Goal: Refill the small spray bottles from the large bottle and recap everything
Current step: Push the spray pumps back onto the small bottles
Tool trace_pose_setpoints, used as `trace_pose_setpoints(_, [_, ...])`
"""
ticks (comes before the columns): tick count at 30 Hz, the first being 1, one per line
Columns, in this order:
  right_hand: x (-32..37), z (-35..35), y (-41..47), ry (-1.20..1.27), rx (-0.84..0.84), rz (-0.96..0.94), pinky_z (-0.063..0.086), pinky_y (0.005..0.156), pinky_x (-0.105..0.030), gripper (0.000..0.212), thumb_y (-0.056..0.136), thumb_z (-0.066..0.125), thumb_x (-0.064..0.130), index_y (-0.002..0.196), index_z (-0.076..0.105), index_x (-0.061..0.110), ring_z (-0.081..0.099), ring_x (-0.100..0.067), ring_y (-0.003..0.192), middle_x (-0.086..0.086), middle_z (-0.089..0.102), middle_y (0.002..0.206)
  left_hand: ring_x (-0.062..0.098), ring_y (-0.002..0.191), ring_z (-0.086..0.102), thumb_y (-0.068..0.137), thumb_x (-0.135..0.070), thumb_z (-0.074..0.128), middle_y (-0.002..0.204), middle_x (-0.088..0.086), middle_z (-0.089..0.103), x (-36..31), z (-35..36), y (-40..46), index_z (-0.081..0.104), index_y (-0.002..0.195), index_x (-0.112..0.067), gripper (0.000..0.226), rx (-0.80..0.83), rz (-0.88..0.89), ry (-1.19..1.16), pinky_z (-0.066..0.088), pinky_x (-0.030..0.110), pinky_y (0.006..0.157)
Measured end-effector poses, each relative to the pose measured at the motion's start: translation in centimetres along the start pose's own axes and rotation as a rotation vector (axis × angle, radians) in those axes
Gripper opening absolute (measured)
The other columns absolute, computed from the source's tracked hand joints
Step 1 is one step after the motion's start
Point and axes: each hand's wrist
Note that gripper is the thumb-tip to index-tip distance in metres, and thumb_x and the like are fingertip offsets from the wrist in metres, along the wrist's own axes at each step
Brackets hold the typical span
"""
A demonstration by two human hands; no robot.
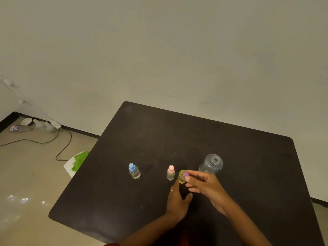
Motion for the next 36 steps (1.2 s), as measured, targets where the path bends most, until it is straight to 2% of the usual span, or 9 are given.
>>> trace_pose_setpoints(5, [0.0, 0.4, 1.8, -0.040, -0.096, 0.029, 0.057, 0.072, -0.026, 0.033, 0.085, 0.069, 0.026, 0.114, 0.061, 0.015, 0.071, -0.017, 0.082, -0.007, 0.071, 0.099, 0.014, 0.129, 0.040, 0.084, -0.022, 0.065, 0.140, -0.001, 0.042, -0.5, 1.4, 0.9, 0.027, 0.143, -0.025, 0.071, -0.099, -0.104, -0.041, 0.038, 0.036, 0.108])
trace_pose_setpoints(15, [-1.1, 0.7, 3.3, -0.493, -0.225, -0.098, 0.054, 0.059, -0.023, 0.029, 0.094, 0.050, 0.039, 0.104, 0.060, 0.014, 0.066, -0.014, 0.066, 0.005, 0.064, 0.080, 0.020, 0.128, 0.044, 0.081, -0.027, 0.069, 0.138, 0.003, 0.045, -0.7, 2.6, 2.4, 0.027, 0.141, -0.028, 0.074, -0.171, -0.196, -0.062, 0.040, 0.043, 0.106])
trace_pose_setpoints(19, [-1.8, 0.5, 3.3, -0.537, -0.265, -0.118, 0.056, 0.074, -0.037, 0.031, 0.095, 0.046, 0.041, 0.106, 0.061, 0.016, 0.064, -0.011, 0.072, 0.005, 0.063, 0.079, 0.022, 0.131, 0.038, 0.087, -0.019, 0.062, 0.143, 0.007, 0.035, -1.5, 2.5, 2.1, 0.017, 0.147, -0.025, 0.075, -0.191, -0.181, -0.039, 0.036, 0.041, 0.109])
trace_pose_setpoints(22, [-2.4, 0.4, 3.4, -0.546, -0.246, -0.086, 0.055, 0.078, -0.042, 0.035, 0.091, 0.053, 0.043, 0.115, 0.057, 0.017, 0.064, -0.015, 0.080, 0.001, 0.065, 0.086, 0.021, 0.124, 0.045, 0.091, -0.026, 0.056, 0.139, 0.009, 0.037, -1.9, 2.9, 1.9, 0.019, 0.146, -0.027, 0.066, -0.262, -0.163, -0.078, 0.041, 0.040, 0.105])
trace_pose_setpoints(24, [-2.6, 0.4, 3.5, -0.579, -0.259, -0.103, 0.055, 0.079, -0.038, 0.045, 0.086, 0.059, 0.046, 0.122, 0.054, 0.019, 0.064, -0.015, 0.086, 0.002, 0.064, 0.099, 0.020, 0.120, 0.048, 0.093, -0.032, 0.051, 0.136, 0.008, 0.041, -2.1, 3.2, 2.0, 0.029, 0.142, -0.027, 0.054, -0.320, -0.167, -0.132, 0.043, 0.039, 0.102])
trace_pose_setpoints(27, [-2.3, 0.4, 3.4, -0.708, -0.294, -0.180, 0.048, 0.078, -0.024, 0.049, 0.084, 0.066, 0.039, 0.127, 0.052, 0.020, 0.058, -0.009, 0.095, 0.002, 0.059, 0.111, 0.018, 0.110, 0.055, 0.090, -0.045, 0.044, 0.129, 0.003, 0.049, -2.2, 3.4, 2.2, 0.042, 0.127, -0.034, 0.039, -0.347, -0.178, -0.175, 0.049, 0.041, 0.094])
trace_pose_setpoints(29, [-2.0, 0.5, 3.3, -0.781, -0.286, -0.243, 0.049, 0.076, -0.024, 0.039, 0.085, 0.065, 0.033, 0.121, 0.056, 0.020, 0.057, -0.007, 0.089, 0.003, 0.060, 0.108, 0.016, 0.105, 0.056, 0.087, -0.051, 0.041, 0.124, -0.001, 0.052, -2.2, 3.5, 2.1, 0.045, 0.118, -0.038, 0.034, -0.352, -0.188, -0.138, 0.050, 0.042, 0.090])
trace_pose_setpoints(33, [-1.5, 0.1, 3.0, -0.837, -0.238, -0.246, 0.052, 0.075, -0.030, 0.008, 0.088, 0.060, 0.022, 0.097, 0.061, 0.021, 0.056, -0.007, 0.078, 0.007, 0.059, 0.091, 0.015, 0.104, 0.056, 0.092, -0.043, 0.045, 0.123, -0.008, 0.047, -2.6, 3.2, 1.5, 0.045, 0.124, -0.034, 0.033, -0.324, -0.139, 0.020, 0.049, 0.035, 0.085])
trace_pose_setpoints(36, [-0.8, -0.6, 2.5, -0.848, -0.229, -0.241, 0.054, 0.074, -0.032, 0.002, 0.088, 0.060, 0.023, 0.088, 0.059, 0.023, 0.058, -0.006, 0.076, 0.010, 0.060, 0.085, 0.010, 0.100, 0.058, 0.092, -0.041, 0.047, 0.117, -0.009, 0.054, -2.9, 2.4, 0.3, 0.045, 0.123, -0.034, 0.032, -0.284, -0.055, 0.102, 0.049, 0.032, 0.085])
Point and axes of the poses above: each hand's wrist, its own y-axis towards the middle knuckle, its own z-axis out of the palm, x = y × z
